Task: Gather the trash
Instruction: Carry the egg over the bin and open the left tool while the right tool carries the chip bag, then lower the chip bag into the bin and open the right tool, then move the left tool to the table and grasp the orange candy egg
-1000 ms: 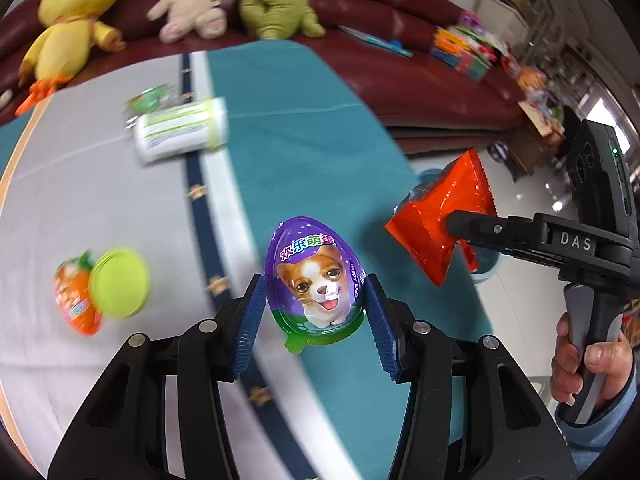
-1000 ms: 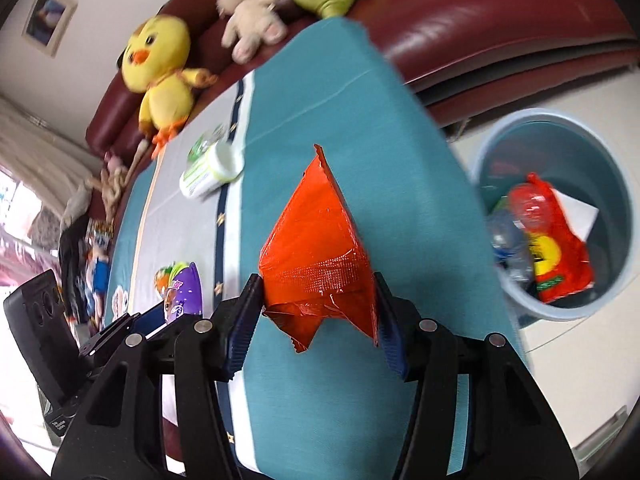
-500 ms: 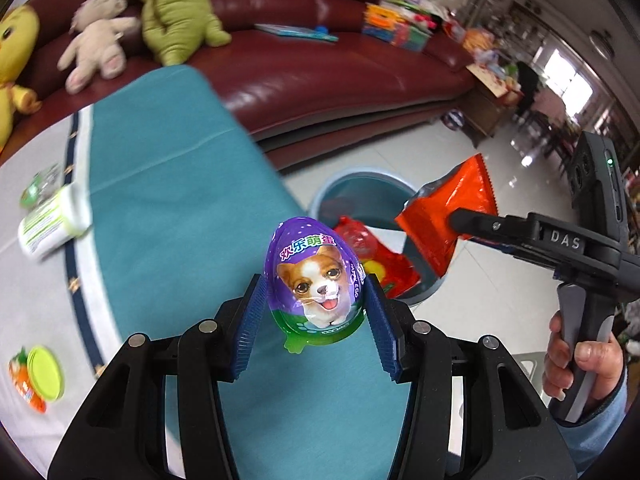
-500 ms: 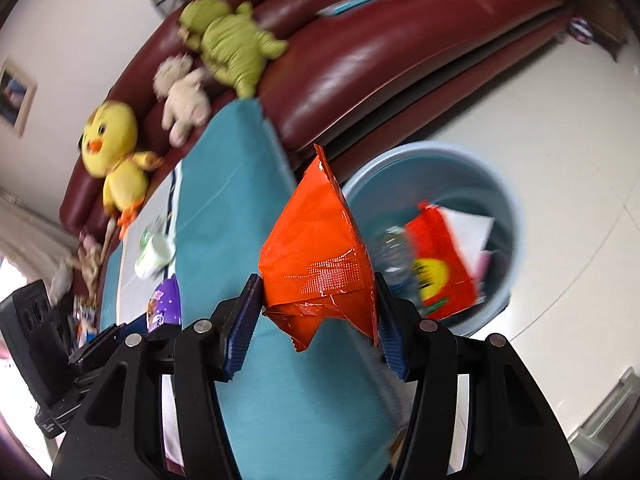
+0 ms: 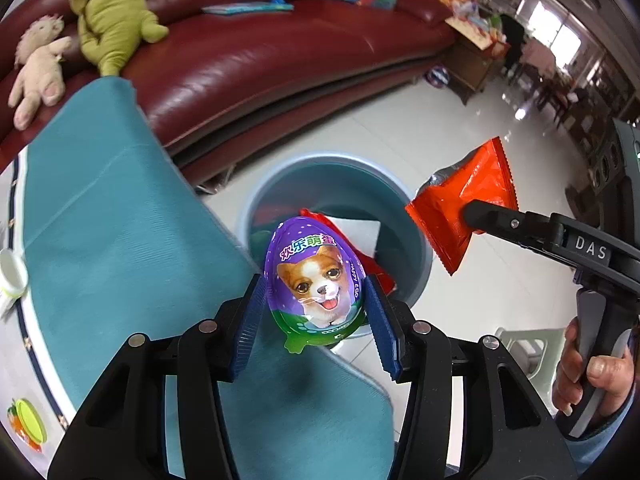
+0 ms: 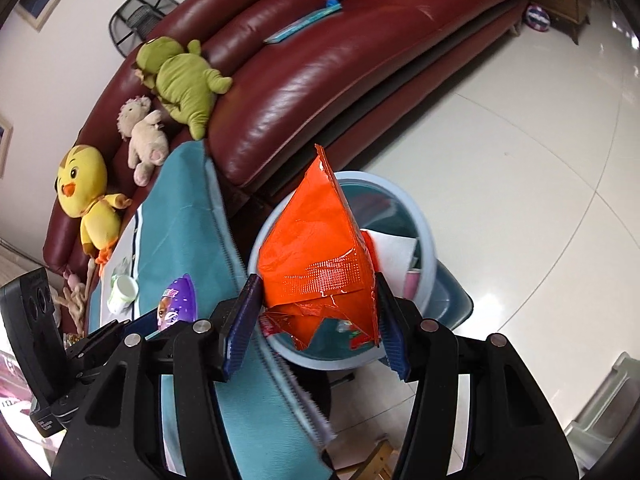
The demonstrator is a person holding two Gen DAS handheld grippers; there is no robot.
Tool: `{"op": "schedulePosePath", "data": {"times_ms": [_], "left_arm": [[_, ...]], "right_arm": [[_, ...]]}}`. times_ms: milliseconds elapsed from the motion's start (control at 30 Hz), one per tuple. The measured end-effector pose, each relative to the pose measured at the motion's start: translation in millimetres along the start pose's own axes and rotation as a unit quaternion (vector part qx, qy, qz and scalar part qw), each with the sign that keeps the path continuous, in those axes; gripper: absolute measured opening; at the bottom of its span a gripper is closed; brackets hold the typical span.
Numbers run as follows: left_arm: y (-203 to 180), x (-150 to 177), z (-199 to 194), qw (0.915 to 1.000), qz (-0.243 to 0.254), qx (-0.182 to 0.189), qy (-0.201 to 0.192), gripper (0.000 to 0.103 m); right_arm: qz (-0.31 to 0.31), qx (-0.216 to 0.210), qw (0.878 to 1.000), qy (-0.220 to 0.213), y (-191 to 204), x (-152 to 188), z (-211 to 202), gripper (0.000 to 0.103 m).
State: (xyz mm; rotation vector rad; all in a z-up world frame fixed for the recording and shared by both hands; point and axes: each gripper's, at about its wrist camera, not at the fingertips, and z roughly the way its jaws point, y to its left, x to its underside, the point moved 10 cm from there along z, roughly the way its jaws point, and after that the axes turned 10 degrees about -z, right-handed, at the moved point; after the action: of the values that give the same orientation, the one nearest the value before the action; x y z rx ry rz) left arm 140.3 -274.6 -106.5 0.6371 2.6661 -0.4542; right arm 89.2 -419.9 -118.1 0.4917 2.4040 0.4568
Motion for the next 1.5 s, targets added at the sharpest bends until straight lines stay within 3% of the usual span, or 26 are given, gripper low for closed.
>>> {"op": "schedulePosePath", "data": {"times_ms": [267, 500, 567, 600, 633, 667, 867, 1033, 1267, 1433, 1500], "left_arm": [[-31.9, -7.9, 37.7, 0.9994, 0.018, 0.006, 0.029, 0.052], [-48.6, -27.1, 57.4, 0.9993, 0.027, 0.006, 0.027, 0.053], [-50.1, -31.4, 60.2, 0.9994, 0.024, 0.004, 0.026, 0.057], [-52.9, -32.3, 63.1, 0.9993, 0.024, 0.006, 0.029, 0.066], [-52.2, -32.9, 64.6, 0.9992, 0.024, 0.003, 0.032, 0.076], [-49.6, -33.9, 64.6, 0.9993, 0.024, -0.003, 0.029, 0.078], [-34.3, -27.2, 61.3, 0.9995, 0.009, -0.006, 0.031, 0.080], [-15.0, -18.8, 53.6, 0.9994, -0.008, -0.014, 0.029, 0.089], [2.7, -4.9, 39.1, 0.9992, -0.026, -0.010, 0.028, 0.091], [14.6, 6.2, 25.5, 0.9990, -0.036, -0.001, 0.024, 0.091], [19.3, 8.8, 22.4, 0.9990, -0.038, -0.001, 0.023, 0.091]], "right_arm": [[0.021, 0.010, 1.000, 0.013, -35.3, 2.1, 2.2, 0.054], [0.031, 0.020, 0.999, 0.013, -50.5, -0.8, 0.9, 0.054], [0.033, 0.022, 0.999, 0.016, -54.6, -1.7, 2.4, 0.054], [0.034, 0.023, 0.999, 0.017, -55.6, -1.2, 2.3, 0.054], [0.033, 0.024, 0.999, 0.018, -56.1, -1.5, 2.9, 0.054], [0.033, 0.024, 0.999, 0.019, -56.5, -1.7, 3.3, 0.054], [0.027, 0.023, 0.999, 0.029, -52.8, 0.5, 10.3, 0.055], [0.021, 0.022, 0.999, 0.035, -46.3, 0.6, 15.3, 0.055], [-0.006, 0.027, 0.999, 0.039, -25.6, -5.6, 22.7, 0.056], [-0.024, 0.041, 0.998, 0.048, -16.0, -6.2, 32.8, 0.072], [-0.021, 0.043, 0.998, 0.049, -13.8, -4.9, 34.9, 0.072]]}}
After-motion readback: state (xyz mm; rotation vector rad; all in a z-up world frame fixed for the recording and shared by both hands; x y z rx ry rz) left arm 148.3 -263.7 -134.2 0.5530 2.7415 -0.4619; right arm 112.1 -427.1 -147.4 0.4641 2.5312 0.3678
